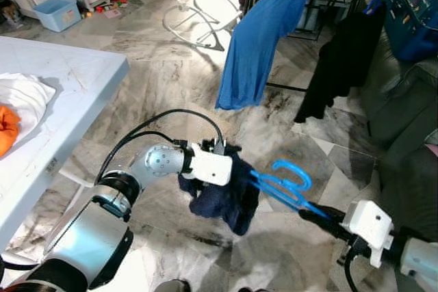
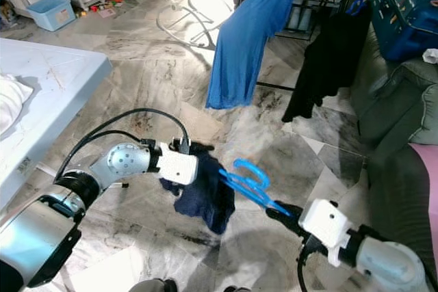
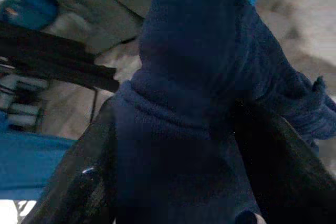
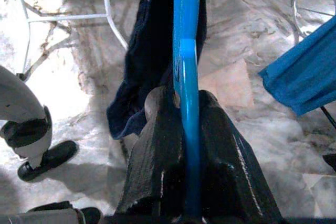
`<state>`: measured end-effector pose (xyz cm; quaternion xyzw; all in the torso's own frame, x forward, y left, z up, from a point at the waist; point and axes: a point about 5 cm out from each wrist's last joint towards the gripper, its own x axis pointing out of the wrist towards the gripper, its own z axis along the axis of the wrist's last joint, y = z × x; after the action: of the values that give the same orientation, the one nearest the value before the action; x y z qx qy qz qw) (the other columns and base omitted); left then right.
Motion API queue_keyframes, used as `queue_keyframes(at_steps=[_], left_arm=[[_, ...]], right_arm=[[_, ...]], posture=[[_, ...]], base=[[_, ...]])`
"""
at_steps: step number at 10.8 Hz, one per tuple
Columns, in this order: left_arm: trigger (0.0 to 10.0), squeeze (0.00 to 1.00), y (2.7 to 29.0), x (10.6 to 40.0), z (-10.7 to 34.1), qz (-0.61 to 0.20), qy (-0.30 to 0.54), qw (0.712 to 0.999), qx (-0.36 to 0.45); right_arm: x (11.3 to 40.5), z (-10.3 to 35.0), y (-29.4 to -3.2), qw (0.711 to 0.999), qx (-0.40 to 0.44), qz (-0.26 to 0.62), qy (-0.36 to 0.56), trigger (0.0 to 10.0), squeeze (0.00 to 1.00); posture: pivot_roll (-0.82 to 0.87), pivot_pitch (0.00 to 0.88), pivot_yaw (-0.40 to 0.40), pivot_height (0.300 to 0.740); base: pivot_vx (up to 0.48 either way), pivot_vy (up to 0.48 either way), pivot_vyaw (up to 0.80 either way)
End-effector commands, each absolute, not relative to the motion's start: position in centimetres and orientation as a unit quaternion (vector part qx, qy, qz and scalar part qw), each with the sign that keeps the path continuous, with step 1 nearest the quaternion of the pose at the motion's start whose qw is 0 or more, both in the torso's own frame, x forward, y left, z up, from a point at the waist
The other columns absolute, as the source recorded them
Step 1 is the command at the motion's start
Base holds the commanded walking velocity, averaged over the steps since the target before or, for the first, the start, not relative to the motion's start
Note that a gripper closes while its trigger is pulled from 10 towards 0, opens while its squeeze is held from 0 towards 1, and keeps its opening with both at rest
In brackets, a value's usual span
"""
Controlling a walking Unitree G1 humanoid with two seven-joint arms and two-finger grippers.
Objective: Hang hanger
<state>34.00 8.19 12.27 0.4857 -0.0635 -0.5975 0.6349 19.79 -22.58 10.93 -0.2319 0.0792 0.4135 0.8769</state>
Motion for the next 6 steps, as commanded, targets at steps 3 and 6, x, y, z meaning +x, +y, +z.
queue_keyframes(at_steps=[3, 6], left_arm=[[0.0, 0.00, 8.57, 34.22, 12.45, -0.606, -0.043, 0.623, 0.492], [0.0, 0.00, 8.87, 34.35, 12.46, -0.614, -0.020, 0.624, 0.483]], right_arm=[[19.93, 11.82, -22.47, 0.871, -0.246, 0.421, 0.060, 10.0, 0.00], [19.97, 11.53, -22.72, 0.868, -0.255, 0.421, 0.067, 10.0, 0.00]], posture=[[0.09, 0.141, -0.009, 0.740], [0.09, 0.139, -0.015, 0.740]], base=[[0.000, 0.000, 0.00], [0.000, 0.000, 0.00]])
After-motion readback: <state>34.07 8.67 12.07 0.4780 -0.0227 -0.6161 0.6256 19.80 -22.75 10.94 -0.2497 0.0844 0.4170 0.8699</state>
